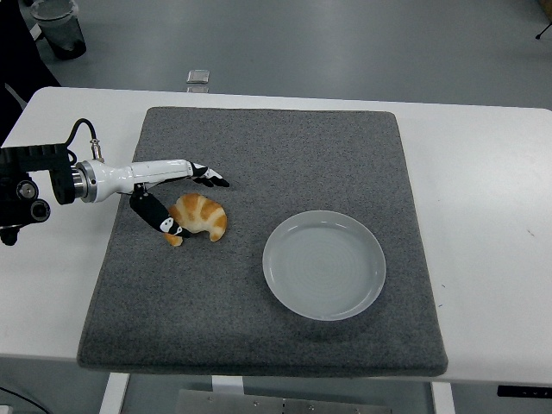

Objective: Place the bread on the plate

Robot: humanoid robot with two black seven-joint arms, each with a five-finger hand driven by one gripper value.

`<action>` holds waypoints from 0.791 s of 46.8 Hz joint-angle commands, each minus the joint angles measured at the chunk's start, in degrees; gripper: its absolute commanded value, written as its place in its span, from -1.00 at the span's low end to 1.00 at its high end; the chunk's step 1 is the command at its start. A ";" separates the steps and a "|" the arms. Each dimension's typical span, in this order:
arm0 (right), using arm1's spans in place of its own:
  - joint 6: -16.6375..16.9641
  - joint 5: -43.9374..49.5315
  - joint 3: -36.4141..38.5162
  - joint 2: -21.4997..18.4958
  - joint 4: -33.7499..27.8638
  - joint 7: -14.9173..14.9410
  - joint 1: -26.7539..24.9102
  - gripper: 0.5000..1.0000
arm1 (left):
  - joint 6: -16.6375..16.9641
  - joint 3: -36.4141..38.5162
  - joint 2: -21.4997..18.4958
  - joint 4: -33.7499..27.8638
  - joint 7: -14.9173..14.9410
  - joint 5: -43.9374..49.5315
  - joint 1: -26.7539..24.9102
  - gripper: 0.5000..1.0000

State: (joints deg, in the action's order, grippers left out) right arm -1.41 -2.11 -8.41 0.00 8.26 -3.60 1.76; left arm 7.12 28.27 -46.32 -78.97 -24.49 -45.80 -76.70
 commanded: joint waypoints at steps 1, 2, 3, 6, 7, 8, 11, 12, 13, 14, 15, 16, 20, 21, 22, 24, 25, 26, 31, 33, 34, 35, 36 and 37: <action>0.01 0.00 0.06 0.00 0.00 0.00 0.00 0.73 | 0.00 -0.85 0.09 1.01 -0.29 -0.17 1.02 0.74; 0.01 0.00 0.06 0.00 0.00 0.00 0.00 0.73 | 0.00 -0.94 0.27 1.27 -0.46 -0.17 1.29 0.74; 0.01 0.00 0.06 0.00 0.00 0.00 0.00 0.72 | 0.00 -1.11 0.62 1.62 -0.64 -0.17 1.55 0.74; 0.01 0.00 0.06 0.00 0.00 0.00 0.00 0.72 | 0.09 -1.55 1.58 2.50 -1.26 -0.17 2.34 0.74; 0.01 0.00 0.06 0.00 0.00 0.00 0.00 0.72 | 0.09 -1.73 1.76 2.85 -1.43 -0.17 2.69 0.74; 0.01 0.00 0.06 0.00 0.00 0.00 0.00 0.72 | 0.09 -1.90 1.76 3.12 -1.52 -0.26 2.96 0.73; 0.01 0.00 0.06 0.00 0.09 0.00 0.00 0.72 | 0.09 -2.69 2.20 3.82 -1.78 -0.52 3.92 0.73; 0.01 0.00 0.06 0.00 0.00 0.00 0.00 0.72 | 0.09 -2.87 2.29 4.00 -1.78 -0.61 4.19 0.73; 0.01 0.00 0.06 0.00 0.00 0.00 0.00 0.72 | 0.09 -3.13 2.46 4.17 -1.78 -0.61 4.54 0.73; 0.01 0.00 0.06 0.00 0.00 0.00 0.00 0.73 | 0.09 -3.39 2.64 4.35 -1.78 -0.61 4.89 0.73; 0.01 0.00 0.06 0.00 0.00 0.00 0.00 0.72 | 0.09 -3.57 2.90 4.61 -1.78 -0.61 5.16 0.73; 0.01 0.00 0.06 0.00 0.00 0.00 0.00 0.73 | 0.09 -3.75 3.17 4.79 -1.78 -0.61 5.33 0.72; 0.01 0.00 0.06 0.00 0.00 0.00 0.00 0.73 | 0.09 -3.92 3.78 5.49 -1.96 -0.61 5.86 0.66; 0.01 0.00 0.06 0.00 0.00 0.00 0.00 0.72 | 0.09 -3.92 3.87 5.67 -1.87 -0.52 5.95 0.62; 0.01 0.00 0.06 0.00 0.00 0.00 0.00 0.72 | 0.09 -3.92 4.05 5.84 -1.96 -0.61 6.04 0.60; 0.01 0.00 0.06 0.00 0.00 0.00 0.00 0.72 | 0.18 -3.92 4.40 6.28 -1.96 -0.52 6.13 0.55; 0.01 0.00 0.06 0.00 0.00 0.00 0.00 0.72 | 0.27 -3.92 4.49 6.46 -1.96 -0.61 6.13 0.50; 0.01 0.00 0.06 0.00 0.00 0.00 0.00 0.73 | 0.27 -3.92 4.57 6.72 -2.05 -0.61 6.13 0.45; 0.01 0.00 0.06 0.00 0.00 0.00 0.08 0.73 | 0.27 -3.92 4.84 7.78 -2.31 -0.61 6.21 0.29; 0.01 0.00 0.06 0.00 0.00 0.00 0.08 0.72 | 0.27 -3.92 5.10 8.13 -2.40 -0.61 6.21 0.28; 0.01 0.00 0.06 0.00 0.00 0.00 0.08 0.72 | 0.27 -3.92 5.28 8.30 -2.49 -0.61 6.21 0.28; 0.01 0.00 0.06 0.00 0.00 0.00 0.08 0.73 | 0.27 -3.92 5.36 8.39 -2.58 -0.61 6.21 0.27; -0.08 0.00 0.06 0.00 0.00 0.00 0.08 0.72 | 0.27 -3.92 5.37 8.57 -2.66 -0.61 6.21 0.22; -0.08 0.00 0.06 0.00 0.00 0.00 0.08 0.72 | 0.27 -3.92 5.45 8.66 -2.66 -0.61 6.21 0.16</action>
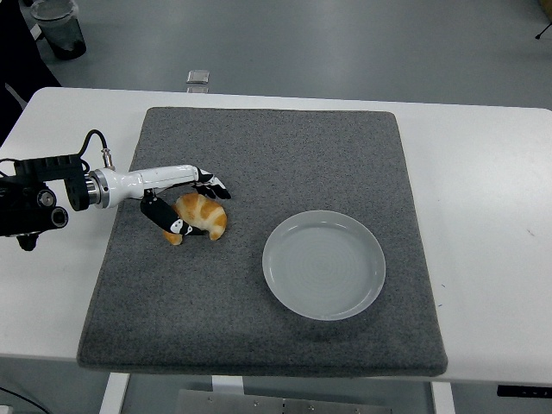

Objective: Place the bread on the plate

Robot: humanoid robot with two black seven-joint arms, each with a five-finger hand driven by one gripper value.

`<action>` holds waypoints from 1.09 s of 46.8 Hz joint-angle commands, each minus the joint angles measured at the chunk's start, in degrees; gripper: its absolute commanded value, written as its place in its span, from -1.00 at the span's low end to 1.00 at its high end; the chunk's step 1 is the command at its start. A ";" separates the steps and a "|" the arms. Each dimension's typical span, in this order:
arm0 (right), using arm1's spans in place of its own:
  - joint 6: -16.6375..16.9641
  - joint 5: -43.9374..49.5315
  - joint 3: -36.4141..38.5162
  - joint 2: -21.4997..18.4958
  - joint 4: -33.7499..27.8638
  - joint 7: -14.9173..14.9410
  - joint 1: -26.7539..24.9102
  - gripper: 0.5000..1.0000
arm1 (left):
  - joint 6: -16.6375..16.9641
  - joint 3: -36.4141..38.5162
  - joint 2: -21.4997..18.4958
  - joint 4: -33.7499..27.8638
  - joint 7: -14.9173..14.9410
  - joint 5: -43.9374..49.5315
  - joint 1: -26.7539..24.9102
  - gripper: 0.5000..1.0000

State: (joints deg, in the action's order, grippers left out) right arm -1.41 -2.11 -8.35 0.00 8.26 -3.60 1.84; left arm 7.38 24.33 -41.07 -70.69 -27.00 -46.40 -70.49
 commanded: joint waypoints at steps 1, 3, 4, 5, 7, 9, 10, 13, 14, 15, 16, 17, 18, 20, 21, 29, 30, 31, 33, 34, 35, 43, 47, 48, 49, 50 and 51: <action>-0.08 0.00 0.00 0.00 0.00 0.00 0.00 0.72 | 0.00 0.01 0.20 0.46 -0.15 0.00 0.00 0.14; -0.08 0.00 0.00 0.00 0.00 0.00 0.00 0.72 | 0.00 0.01 0.20 0.46 -0.24 0.00 0.00 0.10; -0.08 0.00 0.00 0.00 0.00 0.00 0.00 0.72 | 0.00 0.01 0.20 0.55 -0.24 0.00 0.09 0.05; -0.08 0.00 0.00 0.00 0.00 0.00 0.00 0.72 | 0.09 0.01 0.20 0.64 -0.24 0.00 0.18 -0.04; -0.08 0.00 0.00 0.00 0.00 0.00 0.00 0.72 | 0.09 0.01 0.29 0.81 -0.24 -0.09 0.27 -0.18; -0.08 0.00 0.00 0.00 0.00 0.00 0.00 0.73 | 0.09 0.01 0.29 1.17 -0.24 -0.27 0.35 -0.29; -0.08 0.00 0.00 0.00 0.00 0.00 0.00 0.72 | 0.17 0.01 0.29 1.25 -0.24 -0.44 0.35 -0.39; -0.08 0.00 0.00 0.00 0.00 0.00 0.09 0.73 | 0.26 0.01 0.73 1.34 -0.24 -0.44 0.35 -0.69; -0.08 0.00 0.00 0.00 0.00 0.00 0.00 0.72 | 0.26 0.10 0.73 1.34 -0.24 -0.44 0.35 -0.80; -0.08 0.00 0.00 0.00 0.00 0.00 0.09 0.72 | 0.26 0.10 0.82 1.34 -0.24 -0.44 0.35 -0.88; -0.08 0.00 0.00 0.00 0.00 0.00 0.09 0.72 | 0.26 0.10 0.82 1.34 -0.24 -0.53 0.35 -0.95; -0.08 0.00 0.00 0.00 0.00 0.00 0.00 0.72 | 0.26 0.10 0.82 1.34 -0.24 -0.53 0.35 -0.99; -0.08 0.00 0.00 0.00 0.00 0.00 0.09 0.73 | 0.26 0.02 0.82 1.34 -0.33 -0.44 0.35 -1.00; -0.08 0.00 0.00 0.00 0.00 0.00 0.09 0.72 | 0.61 0.01 0.82 1.34 -0.33 -0.44 0.27 -1.00; -0.08 0.00 0.00 0.00 0.00 0.00 0.09 0.72 | 0.70 0.01 0.90 1.34 -0.33 -0.44 0.18 -1.00; -0.08 0.00 0.09 0.00 0.00 0.00 0.09 0.73 | 0.70 0.01 0.82 1.34 -1.30 -0.44 -0.61 -1.00; -0.08 0.00 0.09 0.00 0.00 0.00 0.09 0.72 | 0.70 0.01 0.82 1.34 -1.30 -0.44 -0.70 -1.00; -0.08 0.00 0.00 0.00 0.00 0.00 0.09 0.72 | 0.70 0.01 0.82 1.34 -1.30 -0.36 -0.79 -1.00; -0.08 0.00 0.09 0.00 0.00 0.00 0.09 0.73 | 0.70 0.01 0.82 1.34 -1.38 -0.36 -0.88 -1.00; -0.08 0.00 0.09 0.00 0.00 0.00 0.09 0.73 | 0.70 0.01 0.82 1.34 -1.38 -0.36 -0.88 -1.00; -0.08 0.00 0.09 0.00 0.00 0.00 0.09 0.72 | 0.70 0.01 0.82 1.34 -1.38 -0.36 -0.88 -1.00; -0.08 0.00 0.09 0.00 0.00 0.00 0.09 0.73 | 0.62 -2.62 0.29 2.48 -1.56 -0.09 -0.26 -1.00; -0.08 0.00 0.09 0.00 0.00 0.00 0.09 0.72 | 0.44 -4.11 0.03 3.71 -1.56 0.43 0.00 -1.00; -0.08 0.00 0.09 0.00 0.00 0.00 0.09 0.72 | 0.44 -4.38 -0.06 3.89 -1.65 0.52 0.00 -1.00; -0.08 0.00 0.09 0.00 0.00 0.00 0.09 0.72 | 0.35 -4.64 -0.24 3.98 -1.74 0.70 0.00 -1.00; -0.08 0.00 0.09 0.00 0.00 0.00 0.09 0.73 | 0.35 -4.82 -0.58 4.07 -1.91 0.70 -0.08 -1.00; -0.08 0.00 0.09 0.00 0.00 0.00 0.09 0.72 | 0.35 -4.99 -1.02 4.07 -1.91 0.70 -0.17 -1.00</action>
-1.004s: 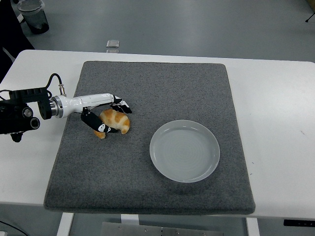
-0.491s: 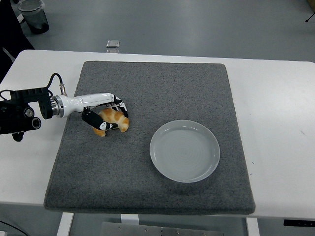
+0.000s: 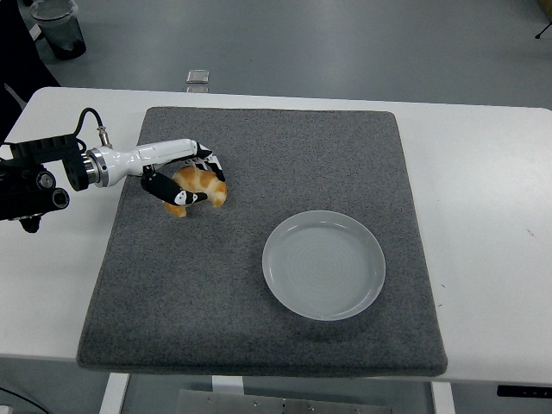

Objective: Place the bread on the plate

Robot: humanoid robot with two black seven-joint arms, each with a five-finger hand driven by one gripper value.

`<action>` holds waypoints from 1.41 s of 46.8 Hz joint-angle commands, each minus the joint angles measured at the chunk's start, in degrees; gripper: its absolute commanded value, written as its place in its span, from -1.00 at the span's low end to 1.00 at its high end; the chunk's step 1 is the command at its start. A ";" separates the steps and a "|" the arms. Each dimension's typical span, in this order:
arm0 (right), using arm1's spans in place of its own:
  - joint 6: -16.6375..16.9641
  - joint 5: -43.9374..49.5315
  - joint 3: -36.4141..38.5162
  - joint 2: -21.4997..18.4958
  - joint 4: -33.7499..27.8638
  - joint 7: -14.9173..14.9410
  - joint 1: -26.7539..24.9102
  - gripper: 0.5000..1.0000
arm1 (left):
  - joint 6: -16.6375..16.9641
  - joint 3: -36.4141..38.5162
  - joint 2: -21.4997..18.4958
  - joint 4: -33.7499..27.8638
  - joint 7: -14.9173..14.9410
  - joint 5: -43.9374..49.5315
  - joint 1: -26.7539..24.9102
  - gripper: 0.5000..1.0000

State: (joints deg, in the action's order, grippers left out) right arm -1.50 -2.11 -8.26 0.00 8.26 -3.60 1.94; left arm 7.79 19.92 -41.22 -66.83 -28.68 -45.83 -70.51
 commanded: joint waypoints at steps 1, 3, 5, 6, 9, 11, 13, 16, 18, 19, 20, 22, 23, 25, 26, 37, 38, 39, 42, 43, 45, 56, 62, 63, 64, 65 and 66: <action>0.00 0.00 0.00 0.00 0.00 0.00 0.00 0.72 | -0.06 -0.84 -1.40 0.21 -0.23 0.13 -0.24 -1.00; 0.00 0.00 0.00 0.00 0.00 0.00 0.00 0.72 | -0.23 -1.10 -2.28 0.21 -0.23 0.13 -0.50 -1.00; 0.00 0.00 0.00 0.00 0.00 0.00 0.00 0.72 | -0.41 -1.46 -3.25 0.21 -0.32 0.04 -0.68 -1.00; 0.00 0.00 0.00 0.00 0.00 0.00 0.00 0.72 | -0.58 -1.72 -3.69 0.30 -0.32 -0.13 -0.77 -1.00; 0.00 0.00 0.00 0.00 0.00 0.00 0.00 0.72 | -1.02 -2.69 -5.01 0.30 -0.32 -0.75 -1.03 -1.00; 0.00 0.00 0.00 0.00 0.00 0.00 0.00 0.73 | -1.64 -3.13 -6.06 0.39 -0.50 -0.75 -1.82 -1.00; 0.00 0.00 0.00 0.00 0.00 0.00 0.00 0.73 | -2.43 -3.30 -6.94 0.47 -0.50 -0.75 -2.96 -1.00; 0.00 0.00 0.00 0.00 0.00 0.00 0.00 0.72 | -3.40 -3.39 -7.74 1.00 -0.67 -0.75 -4.45 -1.00; 0.00 0.00 0.00 0.00 0.00 0.00 0.00 0.72 | -3.84 -3.39 -7.91 1.70 -0.93 -0.83 -5.42 -1.00; 0.00 0.00 0.00 0.00 0.00 0.00 0.00 0.73 | -4.01 -3.39 -8.00 2.14 -1.11 -0.84 -5.86 -1.00; 0.00 0.00 0.00 0.00 0.00 0.00 0.00 0.72 | -4.19 -3.39 -8.00 2.67 -1.20 -0.84 -6.30 -1.00; 0.00 0.00 0.00 0.00 0.00 0.00 0.00 0.73 | -4.54 -3.39 -7.91 3.55 -1.46 -0.84 -7.18 -1.00; 0.00 0.00 0.00 0.00 0.00 0.00 0.00 0.73 | -4.71 -3.39 -7.91 3.98 -1.55 -0.84 -7.70 -1.00; 0.00 0.00 0.00 0.00 0.00 0.00 0.00 0.72 | -5.07 -3.39 -7.91 4.78 -1.55 -0.84 -8.67 -1.00; 0.00 0.00 0.00 0.00 0.00 0.00 0.00 0.72 | -5.33 -3.39 -7.91 5.04 -1.64 -0.84 -9.11 -1.00; 0.00 0.00 -0.09 0.00 0.00 0.00 0.00 0.72 | -5.86 -4.36 -6.25 9.87 -1.73 -0.92 -12.10 -1.00; 0.00 0.00 -0.18 0.00 0.00 0.00 0.00 0.73 | -5.86 -4.53 -5.55 10.23 -1.73 -0.92 -12.10 -1.00; 0.00 0.00 -0.18 0.00 0.00 0.00 -0.09 0.72 | -5.86 -4.62 -4.93 10.58 -1.73 -0.92 -12.19 -1.00; 0.00 0.00 -0.18 0.00 0.00 0.00 -0.09 0.72 | -5.77 -4.80 -3.70 11.54 -1.73 -0.92 -12.28 -1.00; 0.00 0.00 -0.18 0.00 0.00 0.00 -0.09 0.72 | -5.68 -4.80 -3.43 11.72 -1.73 -0.92 -12.37 -1.00; 0.00 0.00 -0.18 0.00 0.00 0.00 -0.09 0.72 | -5.33 -4.80 -2.82 11.99 -1.73 -0.92 -12.54 -1.00; 0.00 0.09 -0.18 0.00 0.00 0.00 -0.18 0.73 | -5.07 -4.80 0.70 11.20 -1.73 -0.84 -14.48 -1.00; 0.00 0.09 -0.18 0.00 0.00 0.00 -0.27 0.72 | -5.07 -4.80 1.40 9.09 -1.81 -0.84 -16.49 -1.00; 0.00 0.09 -0.18 0.00 0.00 0.00 -0.27 0.72 | -5.07 -4.80 1.40 8.48 -1.81 -0.92 -16.85 -1.00; 0.00 0.09 -0.18 0.00 0.00 0.00 -0.27 0.73 | -5.07 -4.80 1.40 7.95 -1.81 -0.92 -17.29 -1.00; 0.00 0.09 -0.18 0.00 0.00 0.00 -0.27 0.73 | -5.07 -4.80 1.40 7.33 -1.81 -1.01 -17.64 -1.00; 0.00 0.09 -0.18 0.00 0.00 0.00 -0.27 0.73 | -5.07 -4.80 1.40 6.63 -1.81 -1.10 -17.99 -1.00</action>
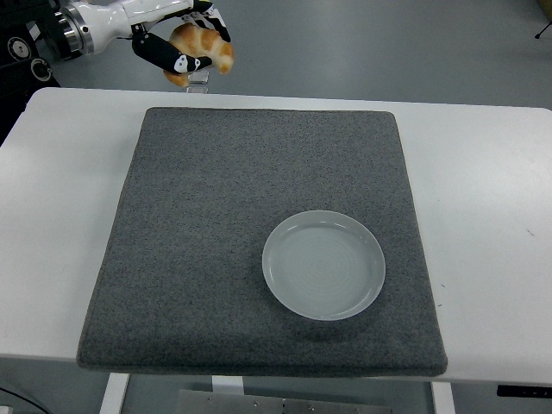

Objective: Place the bread on the plate

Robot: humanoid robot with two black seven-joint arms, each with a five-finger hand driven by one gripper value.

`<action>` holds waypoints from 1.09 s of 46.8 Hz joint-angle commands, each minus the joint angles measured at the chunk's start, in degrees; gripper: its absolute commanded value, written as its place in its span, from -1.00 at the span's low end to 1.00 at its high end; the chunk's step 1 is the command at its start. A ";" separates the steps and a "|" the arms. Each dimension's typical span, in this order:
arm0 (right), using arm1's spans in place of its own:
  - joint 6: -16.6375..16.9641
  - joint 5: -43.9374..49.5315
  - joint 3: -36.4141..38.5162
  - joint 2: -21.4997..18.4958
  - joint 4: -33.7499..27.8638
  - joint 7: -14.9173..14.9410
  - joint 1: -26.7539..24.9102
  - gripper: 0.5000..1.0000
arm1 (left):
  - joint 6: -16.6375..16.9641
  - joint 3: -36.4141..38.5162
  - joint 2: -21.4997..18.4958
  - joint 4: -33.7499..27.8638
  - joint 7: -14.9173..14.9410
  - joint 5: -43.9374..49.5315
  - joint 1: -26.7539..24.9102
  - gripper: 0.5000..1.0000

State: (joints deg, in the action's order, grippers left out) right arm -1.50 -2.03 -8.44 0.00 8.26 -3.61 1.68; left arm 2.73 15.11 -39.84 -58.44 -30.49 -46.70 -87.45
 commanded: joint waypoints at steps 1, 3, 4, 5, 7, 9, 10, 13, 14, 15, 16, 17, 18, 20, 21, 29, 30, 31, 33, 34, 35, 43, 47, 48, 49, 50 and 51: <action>0.00 0.01 0.00 0.00 0.00 0.00 -0.01 0.73 | -0.01 0.01 0.02 -2.46 -0.01 -0.50 -1.31 -1.00; 0.00 0.01 0.00 0.00 0.00 0.00 -0.01 0.72 | 0.34 0.01 0.02 -3.95 -0.01 -1.37 -1.84 -1.00; 0.00 0.01 0.00 0.00 0.00 0.00 -0.01 0.73 | 0.69 0.01 0.02 -4.57 -0.01 -1.90 -2.02 -1.00; 0.00 0.01 0.00 0.00 0.00 0.00 -0.01 0.72 | 1.04 -0.08 0.02 -5.27 -0.01 -2.60 -2.11 -1.00; 0.00 0.01 0.00 0.00 0.00 0.00 -0.01 0.72 | 1.83 -0.08 0.02 -6.94 -0.01 -3.75 -2.28 -1.00; 0.00 0.01 0.00 0.00 0.00 0.00 -0.01 0.73 | 2.63 -0.08 0.02 -8.52 0.00 -4.80 -2.28 -1.00; 0.00 0.01 0.00 0.00 0.00 0.00 -0.01 0.73 | 2.98 -0.08 0.02 -9.32 0.08 -5.24 -2.37 -1.00; 0.00 0.01 0.00 0.00 0.00 0.00 -0.01 0.72 | 3.33 -0.08 0.46 -11.51 0.08 -5.95 -2.37 -1.00; 0.00 0.01 0.00 0.00 0.00 0.00 -0.01 0.72 | 3.33 -0.16 0.64 -11.96 0.08 -6.04 -2.37 -1.00; 0.00 0.01 0.00 0.00 0.00 0.00 -0.01 0.72 | 3.42 -0.16 0.73 -12.40 0.08 -6.12 -2.46 -1.00; 0.00 0.01 0.00 0.00 0.00 0.00 -0.01 0.72 | 3.51 -0.16 0.73 -12.75 0.08 -6.21 -2.46 -1.00; 0.00 -0.08 0.00 0.00 0.00 0.00 -0.01 0.72 | 3.51 -0.16 0.73 -13.01 0.08 -6.21 -2.63 -1.00; 0.00 0.01 0.00 0.00 0.00 0.00 -0.01 0.73 | 3.51 -0.16 0.81 -13.28 0.08 -6.21 -2.64 -1.00; 0.00 -0.08 0.00 0.00 0.00 0.00 -0.01 0.72 | 3.51 -0.16 1.08 -13.80 0.08 -6.30 -2.90 -1.00; 0.00 -0.08 0.00 0.00 0.00 0.00 -0.01 0.72 | 3.51 -0.16 1.34 -13.98 0.08 -6.56 -2.99 -1.00; 0.00 -0.08 0.00 0.00 0.00 0.00 -0.01 0.72 | 5.18 -0.25 2.75 -15.56 0.08 -10.16 -2.90 -1.00; 0.00 -0.08 0.09 0.00 0.00 0.00 -0.01 0.73 | 5.35 -0.25 2.84 -15.74 0.08 -10.60 -2.81 -1.00; 0.00 -0.08 0.09 0.00 0.00 0.00 -0.01 0.73 | 5.53 -0.25 2.92 -15.91 0.08 -10.96 -2.81 -1.00; 0.00 -0.08 0.09 0.00 0.00 0.00 -0.01 0.72 | 5.97 -0.34 3.27 -16.26 0.08 -11.66 -2.72 -1.00; 0.00 -0.08 0.09 0.00 0.00 0.00 -0.01 0.72 | 6.32 -0.43 3.45 -16.35 0.00 -12.10 -2.64 -1.00; 0.00 -0.08 0.09 0.00 0.00 0.00 -0.01 0.73 | 6.58 -0.60 3.80 -16.35 -0.01 -12.54 -2.37 -1.00; 0.00 -0.08 0.09 0.00 0.00 0.00 -0.01 0.72 | 8.87 -0.95 5.91 -16.35 -0.01 -14.82 -1.58 -1.00; 0.00 -0.16 0.09 0.00 0.00 0.00 -0.01 0.72 | 9.66 -1.22 8.02 -16.35 -0.01 -15.61 0.35 -1.00; 0.00 -0.17 0.09 0.00 0.00 0.00 -0.01 0.72 | 9.83 -1.31 8.46 -16.35 -0.01 -16.05 0.88 -1.00; 0.00 -0.17 0.09 0.00 0.00 0.00 -0.01 0.72 | 9.92 -1.31 8.72 -16.27 -0.01 -16.49 1.32 -1.00; 0.00 -0.17 0.09 0.00 0.00 0.00 -0.01 0.72 | 10.10 -1.39 8.99 -16.27 -0.01 -17.02 1.75 -1.00; 0.00 -0.17 0.09 0.00 0.00 0.00 -0.01 0.72 | 10.36 -1.48 9.34 -16.18 -0.01 -17.63 2.11 -1.00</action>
State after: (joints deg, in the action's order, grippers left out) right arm -1.50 -2.18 -8.35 0.00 8.26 -3.61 1.66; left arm 12.60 13.80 -31.34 -74.77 -30.50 -63.00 -86.41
